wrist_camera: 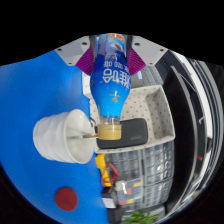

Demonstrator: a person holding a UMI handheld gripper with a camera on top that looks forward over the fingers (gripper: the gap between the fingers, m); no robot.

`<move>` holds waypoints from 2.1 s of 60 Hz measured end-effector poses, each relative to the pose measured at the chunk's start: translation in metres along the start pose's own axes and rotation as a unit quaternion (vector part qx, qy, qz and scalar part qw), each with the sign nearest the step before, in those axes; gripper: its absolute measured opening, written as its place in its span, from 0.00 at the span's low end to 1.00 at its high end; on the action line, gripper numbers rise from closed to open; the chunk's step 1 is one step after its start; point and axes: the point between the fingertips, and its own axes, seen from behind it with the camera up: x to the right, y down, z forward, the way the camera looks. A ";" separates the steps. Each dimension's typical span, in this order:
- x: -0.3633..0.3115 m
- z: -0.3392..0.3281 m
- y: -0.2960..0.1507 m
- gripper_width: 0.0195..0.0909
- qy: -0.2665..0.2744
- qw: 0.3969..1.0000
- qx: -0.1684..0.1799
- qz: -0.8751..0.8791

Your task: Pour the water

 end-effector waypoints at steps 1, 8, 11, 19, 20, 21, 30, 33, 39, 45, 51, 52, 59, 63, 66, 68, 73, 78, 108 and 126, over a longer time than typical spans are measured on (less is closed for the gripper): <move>0.000 0.002 -0.001 0.32 -0.001 1.000 -0.001 0.013; -0.003 0.002 0.000 0.32 -0.003 0.996 -0.014 0.085; -0.003 0.002 -0.001 0.31 -0.003 0.994 -0.016 0.107; 0.001 0.002 -0.007 0.32 0.007 0.991 -0.015 0.132; 0.001 0.001 -0.007 0.32 0.008 0.991 -0.016 0.129; 0.002 0.001 -0.007 0.32 0.008 0.992 -0.017 0.124; -0.002 -0.006 -0.002 0.31 0.008 0.998 -0.047 0.031; -0.009 -0.011 0.003 0.32 0.004 0.998 -0.052 -0.017; -0.028 -0.025 -0.002 0.31 0.007 0.982 -0.071 -0.173; -0.060 -0.035 -0.030 0.32 0.006 0.942 -0.046 -0.333; -0.077 -0.038 -0.061 0.32 0.004 0.882 -0.017 -0.471; -0.085 -0.042 -0.066 0.32 0.018 0.871 -0.021 -0.491; -0.099 -0.046 -0.107 0.32 0.026 0.776 0.009 -0.630; -0.101 -0.048 -0.130 0.32 0.027 0.725 0.027 -0.688; -0.100 -0.050 -0.147 0.32 0.033 0.698 0.032 -0.714; -0.098 -0.051 -0.159 0.32 0.038 0.685 0.035 -0.727; -0.084 -0.048 -0.191 0.32 0.053 0.664 0.049 -0.744; -0.070 -0.047 -0.221 0.32 0.071 0.656 0.059 -0.749; 0.022 -0.034 -0.299 0.32 0.119 0.649 0.082 -0.747; 0.038 -0.038 -0.303 0.67 0.151 0.649 0.082 -0.741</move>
